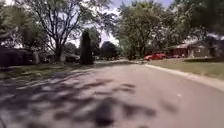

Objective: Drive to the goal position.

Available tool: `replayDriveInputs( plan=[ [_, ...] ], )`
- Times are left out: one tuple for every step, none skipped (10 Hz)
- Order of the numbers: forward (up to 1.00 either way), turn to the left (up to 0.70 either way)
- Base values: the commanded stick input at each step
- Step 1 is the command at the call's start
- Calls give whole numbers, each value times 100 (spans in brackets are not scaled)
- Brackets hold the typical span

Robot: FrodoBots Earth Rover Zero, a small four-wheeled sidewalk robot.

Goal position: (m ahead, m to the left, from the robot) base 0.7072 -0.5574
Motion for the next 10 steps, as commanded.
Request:
replayDriveInputs(
  plan=[
    [85, -34],
    [85, -34],
    [85, -34],
    [85, -34],
    [85, -34],
    [85, -34],
    [85, -34],
    [85, -31],
    [85, -21],
    [85, -10]
  ],
)
